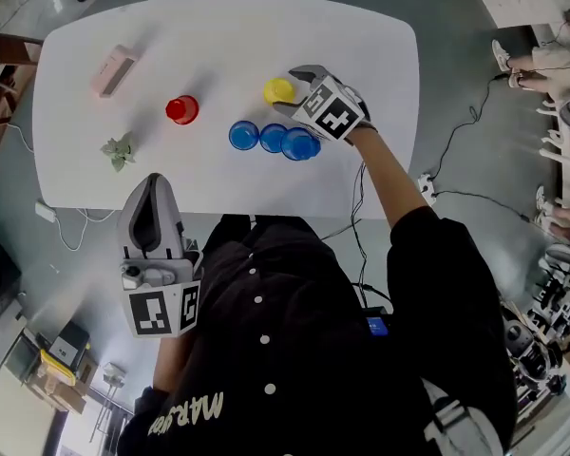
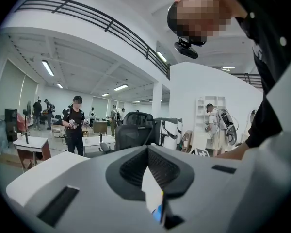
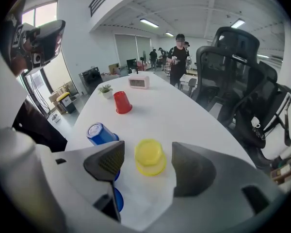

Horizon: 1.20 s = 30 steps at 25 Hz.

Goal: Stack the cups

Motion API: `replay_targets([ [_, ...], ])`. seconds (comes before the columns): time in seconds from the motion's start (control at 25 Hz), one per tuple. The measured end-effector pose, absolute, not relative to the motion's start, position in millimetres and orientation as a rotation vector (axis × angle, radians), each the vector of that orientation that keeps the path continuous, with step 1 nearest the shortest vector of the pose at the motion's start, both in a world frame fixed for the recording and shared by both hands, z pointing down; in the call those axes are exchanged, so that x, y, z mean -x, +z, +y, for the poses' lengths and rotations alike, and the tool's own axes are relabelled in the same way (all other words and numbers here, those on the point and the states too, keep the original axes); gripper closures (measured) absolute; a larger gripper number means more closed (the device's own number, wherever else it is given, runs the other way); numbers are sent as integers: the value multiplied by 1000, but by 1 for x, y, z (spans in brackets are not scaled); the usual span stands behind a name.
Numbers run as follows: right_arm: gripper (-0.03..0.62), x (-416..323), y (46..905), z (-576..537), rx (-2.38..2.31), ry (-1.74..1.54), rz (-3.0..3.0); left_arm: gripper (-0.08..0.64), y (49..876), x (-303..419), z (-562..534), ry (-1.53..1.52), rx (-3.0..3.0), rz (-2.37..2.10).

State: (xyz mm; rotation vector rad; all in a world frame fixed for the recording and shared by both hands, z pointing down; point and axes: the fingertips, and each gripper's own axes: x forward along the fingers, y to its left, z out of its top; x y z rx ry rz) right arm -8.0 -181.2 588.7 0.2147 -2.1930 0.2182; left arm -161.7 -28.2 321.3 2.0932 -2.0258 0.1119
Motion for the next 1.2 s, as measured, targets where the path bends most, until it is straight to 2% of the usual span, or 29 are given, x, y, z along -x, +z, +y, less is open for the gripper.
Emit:
replay_targets([
  [0.28,308,11,610,-179,-167,203,-2146,549,325,165,-27,129,-2055,-2045],
  [0.4,368,12,615,-181,-172,178,-2140,549,327,167,-27,132,-2048,-2047],
  [0.8,371,13,594,-185,-233,169,-2164,549,325,168,-23,109,-2079,-2041],
  [1.2,371,16,525,-173,-279,161,-2177,549,312,166,-14,48,-2154,-2005],
])
